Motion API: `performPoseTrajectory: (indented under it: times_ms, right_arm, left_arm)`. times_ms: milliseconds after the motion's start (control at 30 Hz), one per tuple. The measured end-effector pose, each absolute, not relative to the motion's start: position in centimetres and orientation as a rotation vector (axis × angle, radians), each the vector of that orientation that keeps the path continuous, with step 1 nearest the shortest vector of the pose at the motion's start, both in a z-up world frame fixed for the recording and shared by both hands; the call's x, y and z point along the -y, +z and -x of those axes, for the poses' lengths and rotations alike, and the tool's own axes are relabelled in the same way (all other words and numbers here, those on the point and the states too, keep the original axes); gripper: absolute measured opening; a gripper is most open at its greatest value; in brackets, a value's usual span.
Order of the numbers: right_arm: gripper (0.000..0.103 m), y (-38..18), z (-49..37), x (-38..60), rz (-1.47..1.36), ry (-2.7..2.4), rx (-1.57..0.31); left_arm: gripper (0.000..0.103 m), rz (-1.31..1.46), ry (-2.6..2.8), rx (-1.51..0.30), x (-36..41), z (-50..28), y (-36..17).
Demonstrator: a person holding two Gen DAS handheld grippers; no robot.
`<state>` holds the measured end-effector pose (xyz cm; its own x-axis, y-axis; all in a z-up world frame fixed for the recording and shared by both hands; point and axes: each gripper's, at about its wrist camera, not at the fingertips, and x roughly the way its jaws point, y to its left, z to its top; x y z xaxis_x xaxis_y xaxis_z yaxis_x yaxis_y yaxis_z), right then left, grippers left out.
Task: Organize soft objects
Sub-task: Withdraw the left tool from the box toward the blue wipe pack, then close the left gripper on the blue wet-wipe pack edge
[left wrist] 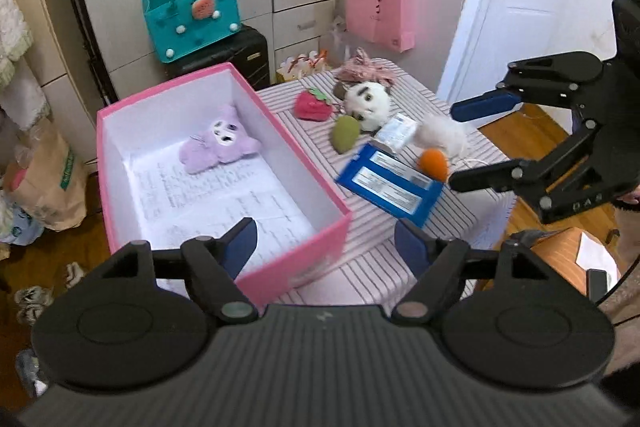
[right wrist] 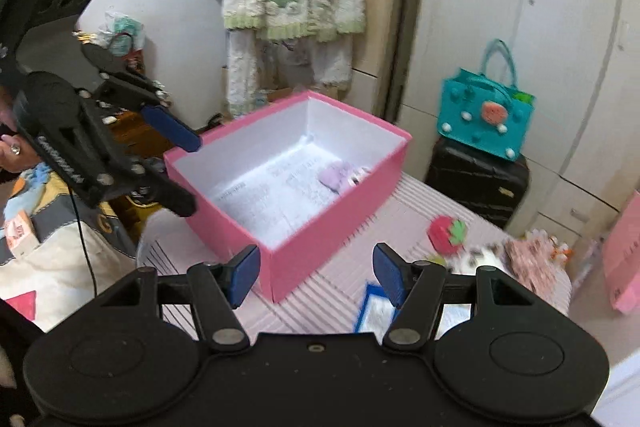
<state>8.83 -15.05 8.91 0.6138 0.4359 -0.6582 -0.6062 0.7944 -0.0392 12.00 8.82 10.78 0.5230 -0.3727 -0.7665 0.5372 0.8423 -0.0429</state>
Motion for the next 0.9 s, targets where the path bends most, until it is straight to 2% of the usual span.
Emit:
performPoseTrajectory:
  times_ms: [333,500,667,900]
  right_arm:
    - [0.069,4.7,-4.7,18.9,0.236,0.516,-0.725]
    - [0.069,1.1,-4.3,21.2,0.119,0.503,-0.771]
    - [0.069,-2.5,-5.2,22.7,-0.016,0.498,-0.804]
    - [0.069,-6.3,-6.4,21.6,-0.028,0.448,-0.788]
  left_arm:
    - [0.076,-0.181,-0.631,-0.797,-6.1,-8.6,6.3]
    - [0.076,-0.195,-0.691,-0.804,-3.6,-8.3,5.2]
    - [0.076,-0.26,-0.726,-0.832,-0.3,-9.2,4.4]
    - [0.076,-0.386,-0.73,-0.901,4.5,-12.8,3.3]
